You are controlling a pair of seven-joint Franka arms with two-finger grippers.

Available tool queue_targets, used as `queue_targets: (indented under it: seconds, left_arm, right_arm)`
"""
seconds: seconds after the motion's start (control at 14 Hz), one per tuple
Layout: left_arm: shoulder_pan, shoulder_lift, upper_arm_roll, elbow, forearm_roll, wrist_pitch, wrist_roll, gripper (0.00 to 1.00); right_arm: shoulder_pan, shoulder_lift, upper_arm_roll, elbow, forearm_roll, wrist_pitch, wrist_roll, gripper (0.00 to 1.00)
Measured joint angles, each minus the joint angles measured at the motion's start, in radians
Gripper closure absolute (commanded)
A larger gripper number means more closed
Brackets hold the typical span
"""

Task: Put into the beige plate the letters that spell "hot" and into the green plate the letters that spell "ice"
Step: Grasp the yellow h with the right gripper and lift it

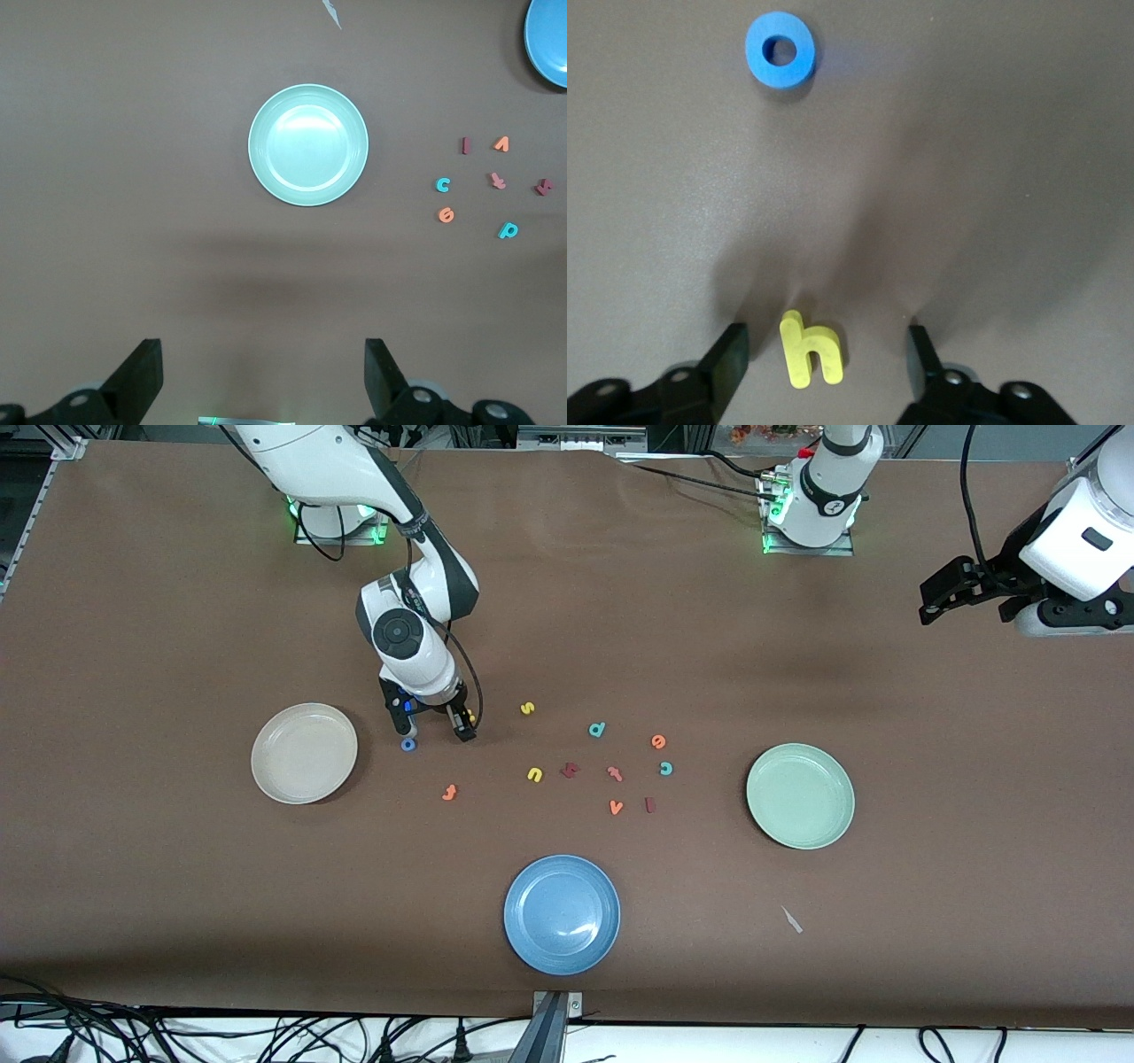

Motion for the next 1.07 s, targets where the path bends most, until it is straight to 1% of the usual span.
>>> queue_targets:
  seconds: [0.07,0.36,0.57,0.72,0.86,1.07]
  left_arm:
    - [0.0,0.0,0.0,0.0,0.0,0.0,0.0,0.0]
    - [0.0,0.0,0.0,0.0,0.0,0.0,0.0,0.0]
    - [0.0,0.0,0.0,0.0,0.0,0.0,0.0,0.0]
    - [0.0,0.0,0.0,0.0,0.0,0.0,0.0,0.0]
    - [0.0,0.0,0.0,0.0,0.0,0.0,0.0,0.0]
    - [-0.001,0.0,0.0,0.0,0.0,0.0,0.0,0.0]
  right_arm:
    - [0.0,-0.001,0.0,0.003,0.0,0.005,0.0,0.53]
    - [0.0,-0.004,0.0,0.006,0.0,0.006,0.001,0.57]
    - [0.0,-0.005,0.001,0.006,0.001,0.006,0.001,0.7]
    - [0.0,-0.006,0.001,0.006,0.001,0.007,0.001,0.76]
    - [0.0,-0.006,0.003,0.006,0.0,0.007,0.001,0.85]
    - [0.0,-0.006,0.003,0.006,0.0,0.007,0.001,0.92]
